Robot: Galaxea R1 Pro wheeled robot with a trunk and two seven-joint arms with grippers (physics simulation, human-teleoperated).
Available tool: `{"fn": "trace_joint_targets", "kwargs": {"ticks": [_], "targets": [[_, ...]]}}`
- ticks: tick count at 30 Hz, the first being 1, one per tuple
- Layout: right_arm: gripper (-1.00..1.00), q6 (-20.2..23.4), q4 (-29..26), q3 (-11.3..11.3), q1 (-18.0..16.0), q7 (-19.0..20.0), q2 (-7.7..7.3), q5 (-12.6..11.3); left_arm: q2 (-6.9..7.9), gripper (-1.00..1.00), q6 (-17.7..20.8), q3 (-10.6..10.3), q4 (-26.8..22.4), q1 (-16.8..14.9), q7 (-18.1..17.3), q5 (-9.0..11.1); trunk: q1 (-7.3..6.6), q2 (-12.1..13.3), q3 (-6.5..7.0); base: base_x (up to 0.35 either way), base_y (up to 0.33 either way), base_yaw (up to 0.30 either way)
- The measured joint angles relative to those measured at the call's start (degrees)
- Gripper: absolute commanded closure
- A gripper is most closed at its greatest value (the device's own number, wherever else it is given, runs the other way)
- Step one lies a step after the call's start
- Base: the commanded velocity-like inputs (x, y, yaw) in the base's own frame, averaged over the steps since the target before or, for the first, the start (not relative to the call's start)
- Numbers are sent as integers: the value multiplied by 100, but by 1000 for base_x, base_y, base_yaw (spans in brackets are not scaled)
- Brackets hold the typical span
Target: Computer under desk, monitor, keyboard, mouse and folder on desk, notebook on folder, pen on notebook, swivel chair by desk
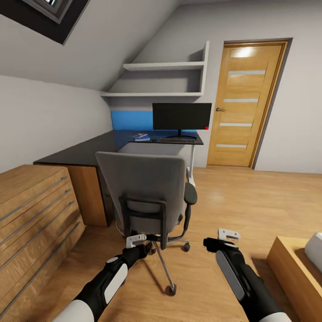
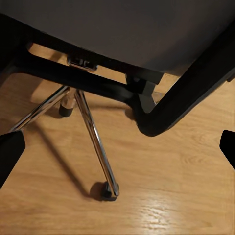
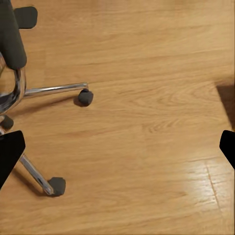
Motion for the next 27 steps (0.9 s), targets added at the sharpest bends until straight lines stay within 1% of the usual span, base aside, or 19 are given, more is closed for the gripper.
{"fn": "trace_joint_targets", "kwargs": {"ticks": [2, 4, 8, 10, 13, 15, 17, 21, 27], "targets": [[-100, 212, -239, -3, -23, 18, -45, 1, 11, -100, 14, 12, 3, -4, -2, 25, 44, -80, -36, 0, 0, 0], [-100, 293, -355, -11, -77, 24, -62, 4, 18, -100, 51, 19, 10, -8, -1, 36, 88, -160, -72, 0, 0, 0], [-100, 363, -722, -58, -285, 17, -78, 9, 15, -100, 88, 24, 16, -11, 0, 45, 176, -321, -143, 0, 0, 0], [-100, 372, -816, -73, -319, 14, -101, 8, 16, -100, 93, 25, 19, -11, 0, 45, 220, -401, -180, 0, 0, 0], [-100, 384, -1007, -99, -358, 28, -272, 7, 15, -100, 98, 27, 42, -12, 10, 47, 286, -521, -233, 0, 0, 0], [-100, 390, -1139, -105, -369, 36, -347, 3, 7, -100, 100, 27, 52, -12, 13, 46, 330, -602, -269, 0, 0, 0], [-100, 392, -1274, -108, -369, 39, -376, 4, 3, -100, 100, 27, 52, -12, 10, 47, 373, -682, -305, 0, 0, 0], [-100, 394, -1397, -94, -364, 42, -385, 9, -13, -100, 107, 25, 53, -12, 3, 52, 461, -842, -377, 0, 0, 0], [-100, 394, -1653, -72, -321, 43, -406, 15, -9, -100, 46, 35, 28, 0, 52, 35, 462, -844, -377, 0, 0, 0]]}}
